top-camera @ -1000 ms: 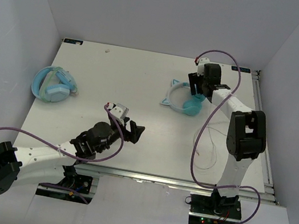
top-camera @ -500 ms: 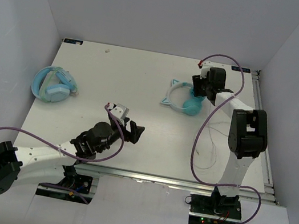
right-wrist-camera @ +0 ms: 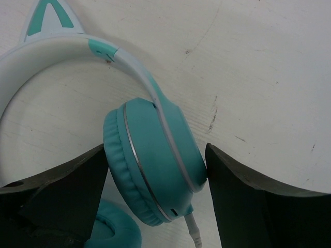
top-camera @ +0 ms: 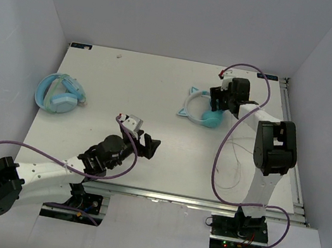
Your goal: Wrap the headphones
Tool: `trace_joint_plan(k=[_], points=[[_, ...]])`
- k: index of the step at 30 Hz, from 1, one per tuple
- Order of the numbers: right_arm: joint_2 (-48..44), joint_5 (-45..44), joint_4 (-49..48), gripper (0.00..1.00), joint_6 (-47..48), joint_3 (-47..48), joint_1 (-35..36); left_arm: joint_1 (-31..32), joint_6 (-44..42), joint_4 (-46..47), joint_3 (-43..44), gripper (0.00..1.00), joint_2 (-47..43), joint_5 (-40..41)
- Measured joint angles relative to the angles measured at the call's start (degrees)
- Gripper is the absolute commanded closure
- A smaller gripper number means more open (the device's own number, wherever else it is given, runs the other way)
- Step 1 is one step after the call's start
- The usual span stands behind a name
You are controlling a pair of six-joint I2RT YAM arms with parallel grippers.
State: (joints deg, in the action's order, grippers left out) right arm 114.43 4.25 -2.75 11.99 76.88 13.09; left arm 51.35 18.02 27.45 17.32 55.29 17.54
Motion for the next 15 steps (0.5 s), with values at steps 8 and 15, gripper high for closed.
trace_joint_plan(k=[8,15], points=[[0.0,-0.9,1.4,0.66,-1.2,-0.1,0.0,0.0,0.0,0.0,0.0,0.08,-0.1,0.0],[-0.3,-2.8,2.3,0.92,-1.6,-0.1,0.6,0.0,0.3,-0.5,0.2,0.12,-0.3,0.6]])
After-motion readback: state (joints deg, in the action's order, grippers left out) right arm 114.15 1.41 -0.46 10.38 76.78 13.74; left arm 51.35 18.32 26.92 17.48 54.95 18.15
